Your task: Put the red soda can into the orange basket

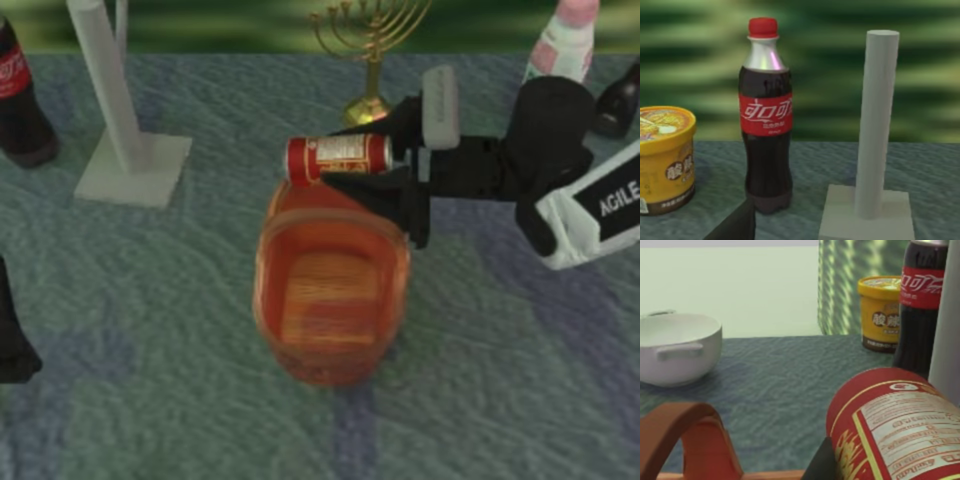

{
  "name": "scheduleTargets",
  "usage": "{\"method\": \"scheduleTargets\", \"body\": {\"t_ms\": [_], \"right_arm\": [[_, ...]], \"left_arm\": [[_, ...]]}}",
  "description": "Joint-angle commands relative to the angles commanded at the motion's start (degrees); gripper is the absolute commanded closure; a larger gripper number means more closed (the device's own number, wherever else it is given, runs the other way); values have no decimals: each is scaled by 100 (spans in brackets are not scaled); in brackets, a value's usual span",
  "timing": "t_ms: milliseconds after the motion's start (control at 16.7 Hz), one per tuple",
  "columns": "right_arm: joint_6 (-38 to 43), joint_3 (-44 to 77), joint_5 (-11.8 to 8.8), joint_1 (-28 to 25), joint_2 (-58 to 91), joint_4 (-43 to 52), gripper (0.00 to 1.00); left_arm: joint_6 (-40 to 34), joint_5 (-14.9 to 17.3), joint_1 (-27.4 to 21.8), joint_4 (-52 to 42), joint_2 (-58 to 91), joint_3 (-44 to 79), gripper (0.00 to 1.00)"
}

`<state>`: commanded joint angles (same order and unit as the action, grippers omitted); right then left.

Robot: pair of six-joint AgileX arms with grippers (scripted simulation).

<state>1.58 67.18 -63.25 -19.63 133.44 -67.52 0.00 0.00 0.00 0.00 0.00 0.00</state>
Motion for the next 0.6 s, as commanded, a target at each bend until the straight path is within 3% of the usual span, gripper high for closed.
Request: {"method": "scheduleTargets", "body": {"t_ms": [480, 600], "right_arm": [[0, 0, 0, 0, 0, 0, 2], [0, 0, 0, 0, 0, 0, 0]], "left_arm": [[0, 0, 0, 0, 0, 0, 0], [0, 0, 0, 0, 0, 0, 0]]}}
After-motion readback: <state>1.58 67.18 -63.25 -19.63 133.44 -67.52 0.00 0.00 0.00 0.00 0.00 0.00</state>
